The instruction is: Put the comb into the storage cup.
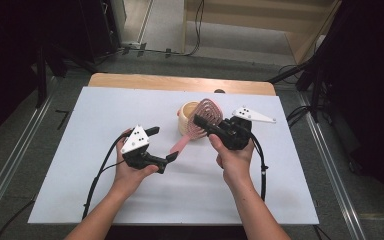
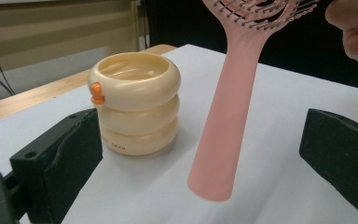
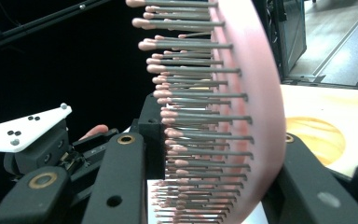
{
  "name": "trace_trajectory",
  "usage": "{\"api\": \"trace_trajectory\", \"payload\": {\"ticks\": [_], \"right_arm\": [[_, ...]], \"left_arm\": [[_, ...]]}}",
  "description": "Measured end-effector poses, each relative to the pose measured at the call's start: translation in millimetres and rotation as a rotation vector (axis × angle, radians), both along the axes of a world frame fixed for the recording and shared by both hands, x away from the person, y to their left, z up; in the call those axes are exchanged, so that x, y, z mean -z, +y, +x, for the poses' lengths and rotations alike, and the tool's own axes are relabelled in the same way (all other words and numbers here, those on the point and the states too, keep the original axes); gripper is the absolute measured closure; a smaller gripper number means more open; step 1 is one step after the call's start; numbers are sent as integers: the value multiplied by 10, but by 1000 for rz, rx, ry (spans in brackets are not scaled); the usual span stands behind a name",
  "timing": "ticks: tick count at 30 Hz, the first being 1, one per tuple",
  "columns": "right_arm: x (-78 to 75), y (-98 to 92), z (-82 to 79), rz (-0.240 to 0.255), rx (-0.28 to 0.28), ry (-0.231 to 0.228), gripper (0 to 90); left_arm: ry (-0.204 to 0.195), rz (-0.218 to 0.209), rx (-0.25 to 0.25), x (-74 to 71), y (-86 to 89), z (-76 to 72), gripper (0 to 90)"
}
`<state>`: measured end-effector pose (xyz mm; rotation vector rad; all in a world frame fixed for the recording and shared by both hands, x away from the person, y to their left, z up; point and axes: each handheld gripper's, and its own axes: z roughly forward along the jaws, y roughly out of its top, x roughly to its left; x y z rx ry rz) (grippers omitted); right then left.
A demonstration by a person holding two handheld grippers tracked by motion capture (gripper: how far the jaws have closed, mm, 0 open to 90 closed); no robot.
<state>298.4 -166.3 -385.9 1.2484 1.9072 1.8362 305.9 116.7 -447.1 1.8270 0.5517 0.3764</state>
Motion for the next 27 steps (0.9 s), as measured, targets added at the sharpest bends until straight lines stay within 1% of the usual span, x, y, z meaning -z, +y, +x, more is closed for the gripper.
{"api": "trace_trajectory", "payload": {"ticks": [9, 12, 20, 23, 27], "right_arm": [[-43, -6, 15, -8, -3, -15, 620], [-55, -12, 22, -10, -4, -23, 620], [-103, -20, 38, -22, -5, -32, 620], [-121, -21, 44, -25, -6, -37, 620], [-141, -23, 56, -29, -5, -46, 620]], "left_arm": [[-5, -21, -45, 31, 247, -66, 0], [-3, -15, -61, 45, 329, -83, 0], [-4, -23, -95, 59, 536, -151, 0], [-8, -12, -103, 61, 609, -178, 0], [-7, -13, -120, 67, 711, -213, 0]]}}
